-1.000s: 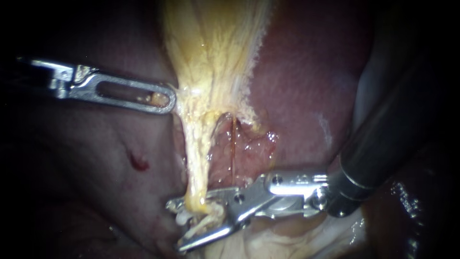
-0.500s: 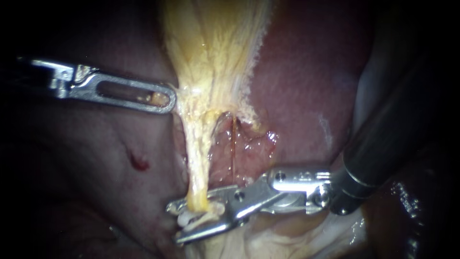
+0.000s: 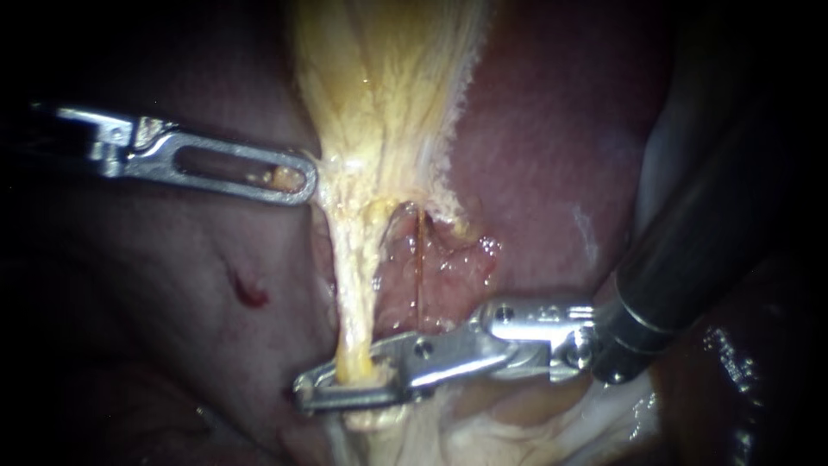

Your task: Clipping second clip left tube

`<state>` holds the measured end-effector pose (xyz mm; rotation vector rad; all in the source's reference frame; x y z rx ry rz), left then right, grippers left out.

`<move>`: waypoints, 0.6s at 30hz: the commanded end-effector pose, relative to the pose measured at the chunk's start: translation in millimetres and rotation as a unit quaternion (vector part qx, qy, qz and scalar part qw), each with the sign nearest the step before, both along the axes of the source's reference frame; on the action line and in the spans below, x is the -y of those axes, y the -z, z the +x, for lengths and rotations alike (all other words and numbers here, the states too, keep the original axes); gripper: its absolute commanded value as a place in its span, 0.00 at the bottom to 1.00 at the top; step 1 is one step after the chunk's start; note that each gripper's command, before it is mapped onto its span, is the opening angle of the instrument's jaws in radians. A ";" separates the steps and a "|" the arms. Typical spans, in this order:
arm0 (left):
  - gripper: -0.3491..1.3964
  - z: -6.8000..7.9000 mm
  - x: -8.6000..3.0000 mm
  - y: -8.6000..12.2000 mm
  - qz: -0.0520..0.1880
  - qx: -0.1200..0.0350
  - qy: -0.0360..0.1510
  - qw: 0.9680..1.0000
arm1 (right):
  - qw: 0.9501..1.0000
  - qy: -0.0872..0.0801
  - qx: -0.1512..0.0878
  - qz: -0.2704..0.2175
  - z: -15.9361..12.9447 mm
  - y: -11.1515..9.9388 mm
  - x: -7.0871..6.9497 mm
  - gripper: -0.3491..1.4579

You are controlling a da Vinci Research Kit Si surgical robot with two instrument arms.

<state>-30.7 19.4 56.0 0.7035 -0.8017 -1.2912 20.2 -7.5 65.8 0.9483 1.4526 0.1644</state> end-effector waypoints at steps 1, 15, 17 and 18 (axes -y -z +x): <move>0.00 0.0 0.0 0.0 0.000 0.000 0.000 1.000 | 1.000 0.001 0.000 0.000 0.0 0.0 0.0 0.00; 0.00 0.0 0.0 0.1 0.000 0.000 0.000 1.000 | 1.000 -0.002 0.003 0.002 -0.1 -0.3 -0.2 0.00; 0.00 0.0 0.0 0.1 0.000 0.000 0.000 1.000 | 1.000 -0.002 0.003 0.002 -0.1 -0.3 -0.2 0.00; 0.00 0.0 0.0 0.1 0.000 0.000 0.000 1.000 | 1.000 -0.002 0.003 0.002 -0.1 -0.3 -0.2 0.00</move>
